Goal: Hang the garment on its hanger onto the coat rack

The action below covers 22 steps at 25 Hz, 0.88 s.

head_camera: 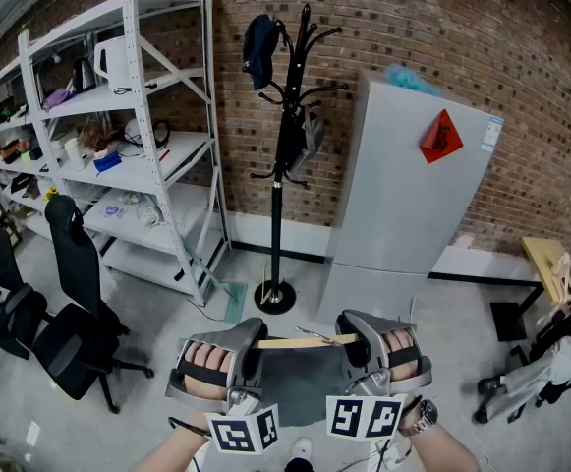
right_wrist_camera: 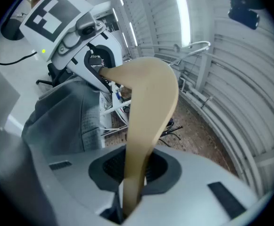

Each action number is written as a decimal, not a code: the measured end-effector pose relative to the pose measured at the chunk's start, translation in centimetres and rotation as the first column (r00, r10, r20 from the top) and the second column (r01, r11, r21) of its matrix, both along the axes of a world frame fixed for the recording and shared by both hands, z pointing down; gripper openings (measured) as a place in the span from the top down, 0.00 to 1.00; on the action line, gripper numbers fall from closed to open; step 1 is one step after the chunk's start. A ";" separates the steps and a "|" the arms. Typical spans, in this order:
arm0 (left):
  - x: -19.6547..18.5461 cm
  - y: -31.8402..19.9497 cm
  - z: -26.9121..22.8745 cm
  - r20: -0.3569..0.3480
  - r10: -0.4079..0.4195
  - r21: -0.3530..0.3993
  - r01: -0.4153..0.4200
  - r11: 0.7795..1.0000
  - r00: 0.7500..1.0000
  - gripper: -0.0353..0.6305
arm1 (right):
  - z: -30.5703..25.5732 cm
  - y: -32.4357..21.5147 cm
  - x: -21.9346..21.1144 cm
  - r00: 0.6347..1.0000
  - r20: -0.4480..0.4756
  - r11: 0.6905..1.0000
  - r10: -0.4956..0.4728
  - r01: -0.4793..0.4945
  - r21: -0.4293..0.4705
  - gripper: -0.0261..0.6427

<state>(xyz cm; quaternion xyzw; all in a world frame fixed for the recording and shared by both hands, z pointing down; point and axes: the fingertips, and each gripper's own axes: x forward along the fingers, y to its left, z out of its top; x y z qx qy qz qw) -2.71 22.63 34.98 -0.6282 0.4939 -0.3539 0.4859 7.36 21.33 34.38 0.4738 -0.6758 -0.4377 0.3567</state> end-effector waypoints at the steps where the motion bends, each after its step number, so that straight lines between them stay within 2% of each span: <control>1: -0.7 1.0 -0.1 0.007 0.003 0.006 -0.003 1.000 1.000 0.85 | 0.0 1.1 -0.7 1.000 -0.001 1.000 0.001 -0.001 0.002 0.89; 7: -3.8 6.6 -2.3 0.040 -0.004 0.067 0.001 0.998 0.999 0.85 | -1.6 7.2 -3.8 1.000 0.005 1.000 -0.004 0.004 0.025 0.89; 13: -7.5 9.5 -4.9 0.044 -0.069 0.118 0.063 0.991 0.997 0.85 | -3.8 10.2 -7.5 0.998 0.013 0.997 -0.056 0.055 0.049 0.88; 17: -9.3 10.0 -5.4 0.048 -0.108 0.107 0.102 0.989 0.993 0.85 | -4.0 10.3 -9.3 0.997 0.019 0.997 -0.070 0.069 0.025 0.88; 22: -9.4 10.5 -5.2 0.040 -0.115 0.108 0.110 0.988 0.993 0.85 | -3.9 11.0 -9.4 0.997 0.018 0.997 -0.074 0.073 0.027 0.86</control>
